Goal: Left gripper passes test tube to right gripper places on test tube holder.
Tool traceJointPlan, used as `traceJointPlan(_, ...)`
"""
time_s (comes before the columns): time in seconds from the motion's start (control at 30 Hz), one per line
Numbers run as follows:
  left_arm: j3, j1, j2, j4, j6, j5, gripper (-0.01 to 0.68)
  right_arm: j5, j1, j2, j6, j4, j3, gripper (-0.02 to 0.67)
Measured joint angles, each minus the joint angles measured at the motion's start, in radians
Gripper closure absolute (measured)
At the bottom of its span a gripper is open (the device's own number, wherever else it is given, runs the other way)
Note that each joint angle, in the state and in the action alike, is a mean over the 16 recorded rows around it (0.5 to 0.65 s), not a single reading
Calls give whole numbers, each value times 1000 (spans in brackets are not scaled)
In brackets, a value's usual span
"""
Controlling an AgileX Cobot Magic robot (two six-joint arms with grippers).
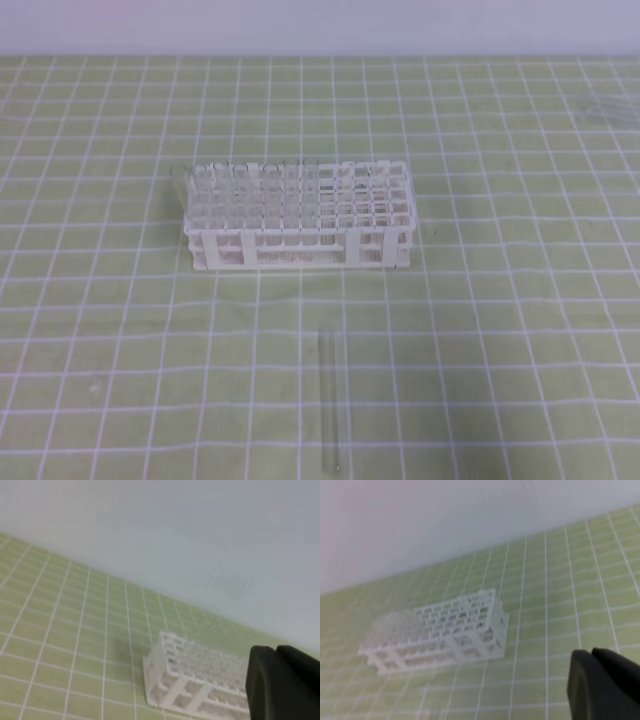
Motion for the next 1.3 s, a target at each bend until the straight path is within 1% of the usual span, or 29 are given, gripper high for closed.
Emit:
traceJointPlan(0.2,-216,0,249,12,45,248,676,187,0,242,1,-70,-189,666)
traceJointPlan(0.37,-351,0,472,-13,106,425,676,288,0,406,1,-95,-287,666)
traceJointPlan(0.53,-420,-6,651,-91,168,529,676,331,0,511,-1,-92,-323,666)
traceJointPlan(0.63,-445,-33,738,-146,192,548,676,341,0,552,-5,-91,-329,666)
traceJointPlan(0.73,-470,-86,812,-187,187,540,675,345,0,582,-10,-92,-330,666)
traceJointPlan(0.83,-509,-164,887,-187,145,530,675,348,0,603,-14,-93,-331,666)
traceJointPlan(1.1,-685,-429,1108,-23,-85,542,675,353,0,632,-31,-94,-331,666)
traceJointPlan(1.23,-782,-534,1224,57,-166,569,675,359,0,634,-37,-94,-331,666)
traceJointPlan(1.3,-827,-571,1280,79,-185,592,675,363,0,635,-40,-94,-331,666)
